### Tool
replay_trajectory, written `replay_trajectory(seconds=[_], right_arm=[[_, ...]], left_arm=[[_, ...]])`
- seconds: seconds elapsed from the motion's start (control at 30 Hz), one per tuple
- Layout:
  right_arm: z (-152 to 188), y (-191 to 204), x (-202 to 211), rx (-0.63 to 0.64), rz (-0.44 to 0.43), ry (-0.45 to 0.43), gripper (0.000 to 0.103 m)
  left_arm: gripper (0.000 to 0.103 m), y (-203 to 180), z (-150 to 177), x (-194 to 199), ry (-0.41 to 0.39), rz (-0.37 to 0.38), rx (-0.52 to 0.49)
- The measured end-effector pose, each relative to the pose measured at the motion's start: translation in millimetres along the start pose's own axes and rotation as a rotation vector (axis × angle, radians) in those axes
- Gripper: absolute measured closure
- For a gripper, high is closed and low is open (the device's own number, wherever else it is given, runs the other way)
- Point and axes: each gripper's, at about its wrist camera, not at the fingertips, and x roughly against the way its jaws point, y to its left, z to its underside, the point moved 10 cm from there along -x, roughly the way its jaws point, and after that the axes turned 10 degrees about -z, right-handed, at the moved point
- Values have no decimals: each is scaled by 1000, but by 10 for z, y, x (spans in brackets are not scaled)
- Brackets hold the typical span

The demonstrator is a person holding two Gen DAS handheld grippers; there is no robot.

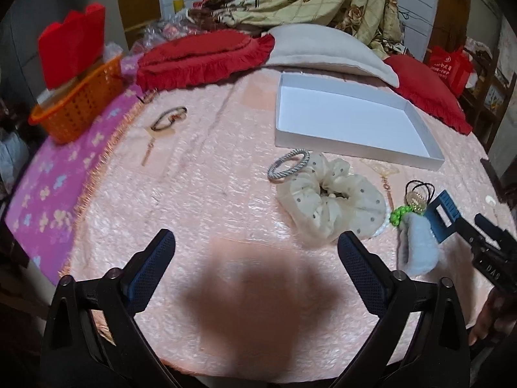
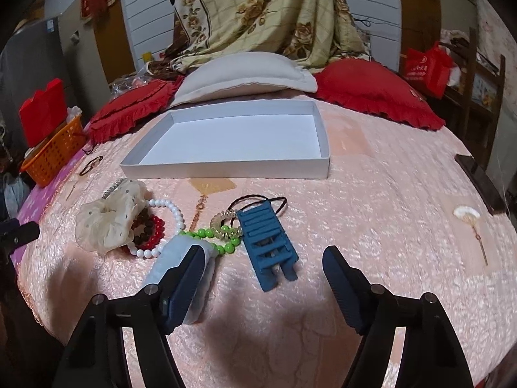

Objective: Organize jewelry
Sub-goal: 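Grasp the cream scrunchie with left tool while right tool grasps blue claw clip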

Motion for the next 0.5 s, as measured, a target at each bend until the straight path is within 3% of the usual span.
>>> replay_trajectory(seconds=[0.13, 0.27, 0.5], right_arm=[[-15, -49, -70, -7, -41, 22, 40], [-34, -67, -152, -2, -75, 40, 41], [-49, -105, -289, -13, -98, 53, 41]], left_arm=[[25, -82, 29, -171, 81, 31, 12], [25, -148, 5, -295, 112, 65, 39], [25, -325, -136, -532, 172, 195, 125]])
